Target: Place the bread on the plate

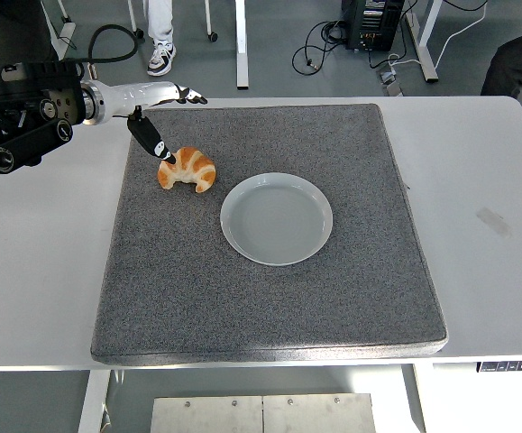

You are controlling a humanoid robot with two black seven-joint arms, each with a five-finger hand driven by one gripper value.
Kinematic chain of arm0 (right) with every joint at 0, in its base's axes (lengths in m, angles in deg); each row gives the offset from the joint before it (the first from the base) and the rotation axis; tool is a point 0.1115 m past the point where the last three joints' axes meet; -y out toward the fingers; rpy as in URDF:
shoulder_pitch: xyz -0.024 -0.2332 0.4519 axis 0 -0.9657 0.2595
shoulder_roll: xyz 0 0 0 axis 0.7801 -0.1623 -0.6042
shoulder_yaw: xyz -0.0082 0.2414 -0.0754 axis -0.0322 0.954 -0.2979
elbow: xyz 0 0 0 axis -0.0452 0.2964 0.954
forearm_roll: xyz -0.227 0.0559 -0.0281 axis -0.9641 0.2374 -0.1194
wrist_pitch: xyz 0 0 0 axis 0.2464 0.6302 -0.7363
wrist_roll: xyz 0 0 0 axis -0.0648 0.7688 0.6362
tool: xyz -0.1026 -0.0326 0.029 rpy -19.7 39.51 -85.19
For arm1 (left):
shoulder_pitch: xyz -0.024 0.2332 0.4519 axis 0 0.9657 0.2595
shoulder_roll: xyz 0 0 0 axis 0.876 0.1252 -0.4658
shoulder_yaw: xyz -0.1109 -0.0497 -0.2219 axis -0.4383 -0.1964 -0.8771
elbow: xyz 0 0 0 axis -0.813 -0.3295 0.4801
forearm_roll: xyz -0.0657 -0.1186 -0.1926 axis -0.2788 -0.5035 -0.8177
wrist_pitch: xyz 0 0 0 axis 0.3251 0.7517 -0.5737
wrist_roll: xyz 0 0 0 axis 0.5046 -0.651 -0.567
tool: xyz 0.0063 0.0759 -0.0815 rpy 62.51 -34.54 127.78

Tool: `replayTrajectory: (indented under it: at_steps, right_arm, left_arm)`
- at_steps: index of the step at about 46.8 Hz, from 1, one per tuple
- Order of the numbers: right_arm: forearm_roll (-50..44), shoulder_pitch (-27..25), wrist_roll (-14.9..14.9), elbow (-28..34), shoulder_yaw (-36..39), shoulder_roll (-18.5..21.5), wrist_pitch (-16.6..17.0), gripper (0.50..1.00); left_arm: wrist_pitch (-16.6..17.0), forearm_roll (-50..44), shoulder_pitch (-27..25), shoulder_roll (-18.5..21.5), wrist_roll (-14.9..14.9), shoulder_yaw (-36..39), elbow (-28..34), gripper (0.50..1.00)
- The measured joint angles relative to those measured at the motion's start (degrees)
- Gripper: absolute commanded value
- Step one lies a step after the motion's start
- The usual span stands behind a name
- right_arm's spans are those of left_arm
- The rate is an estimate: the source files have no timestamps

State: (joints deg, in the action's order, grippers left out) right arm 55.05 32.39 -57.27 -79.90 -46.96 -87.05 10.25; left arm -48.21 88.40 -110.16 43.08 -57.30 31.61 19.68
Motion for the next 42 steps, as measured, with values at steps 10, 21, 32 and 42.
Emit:
replayTrajectory:
  at_steps: [10, 21, 32, 42]
  right_arm:
    - [0.0, 0.0, 0.0, 0.0, 0.0, 0.0, 0.0, 1.0]
    - [0.0, 0.0, 0.0, 0.0, 0.0, 0.0, 0.0, 1.0]
    - [0.0, 0.0, 0.0, 0.0, 0.0, 0.0, 0.0, 1.0]
    - [0.0, 0.0, 0.0, 0.0, 0.0, 0.0, 0.0, 1.0]
  left_arm:
    - [0.5, 1.7, 3.2, -1.3, 0.0, 0.5, -1.9, 0.984]
    - [2.9, 1.7, 6.4, -3.5, 0.0, 0.5, -4.2, 0.984]
    - [4.1, 1.5, 8.7, -6.1, 0.1, 0.4, -8.5, 0.983]
    - [4.9, 1.3, 9.4, -7.6, 0.8, 0.4, -10.2, 0.962]
